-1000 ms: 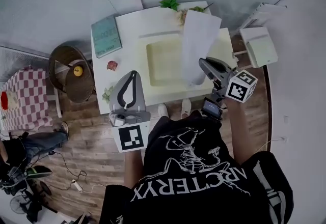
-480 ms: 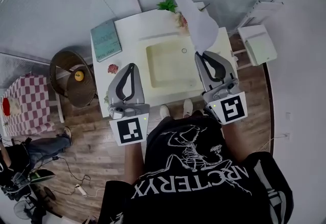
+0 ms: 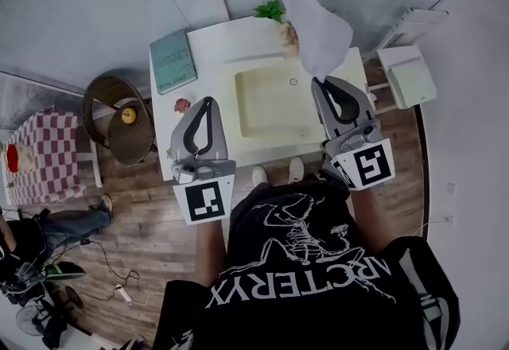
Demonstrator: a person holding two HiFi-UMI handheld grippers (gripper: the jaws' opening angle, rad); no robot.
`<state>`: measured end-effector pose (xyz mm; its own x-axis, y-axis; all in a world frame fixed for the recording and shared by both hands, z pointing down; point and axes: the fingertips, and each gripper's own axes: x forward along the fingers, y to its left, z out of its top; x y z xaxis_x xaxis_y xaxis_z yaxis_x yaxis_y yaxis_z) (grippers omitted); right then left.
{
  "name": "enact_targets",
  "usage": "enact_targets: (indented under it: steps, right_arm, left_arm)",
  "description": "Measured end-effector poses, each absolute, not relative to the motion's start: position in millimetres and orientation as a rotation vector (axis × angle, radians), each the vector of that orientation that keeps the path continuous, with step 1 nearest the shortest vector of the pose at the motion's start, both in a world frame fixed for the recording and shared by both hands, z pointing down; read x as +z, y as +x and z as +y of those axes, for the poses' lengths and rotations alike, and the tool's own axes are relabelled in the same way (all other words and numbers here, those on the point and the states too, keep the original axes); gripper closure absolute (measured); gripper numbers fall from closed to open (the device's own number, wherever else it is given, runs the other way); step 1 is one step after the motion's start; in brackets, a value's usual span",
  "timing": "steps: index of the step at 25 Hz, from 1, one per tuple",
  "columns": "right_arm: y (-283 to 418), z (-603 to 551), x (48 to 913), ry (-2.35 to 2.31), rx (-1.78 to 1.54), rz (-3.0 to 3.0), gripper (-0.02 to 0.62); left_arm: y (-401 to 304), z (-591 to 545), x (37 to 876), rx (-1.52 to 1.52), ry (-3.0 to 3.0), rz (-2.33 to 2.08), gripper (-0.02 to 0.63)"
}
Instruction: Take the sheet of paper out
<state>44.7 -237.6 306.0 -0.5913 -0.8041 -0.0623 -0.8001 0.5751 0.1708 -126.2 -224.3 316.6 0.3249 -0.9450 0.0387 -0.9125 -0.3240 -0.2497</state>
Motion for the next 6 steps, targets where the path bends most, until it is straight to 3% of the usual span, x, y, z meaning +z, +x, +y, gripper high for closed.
enact_targets:
  steps: [6]
  right_arm:
    - [44.5, -235.4, 307.9, 1.381, -0.258, -2.797, 0.571]
  left_arm:
    - [-122.7, -219.7, 318.0, -0.262, -2.397, 1.706, 0.595]
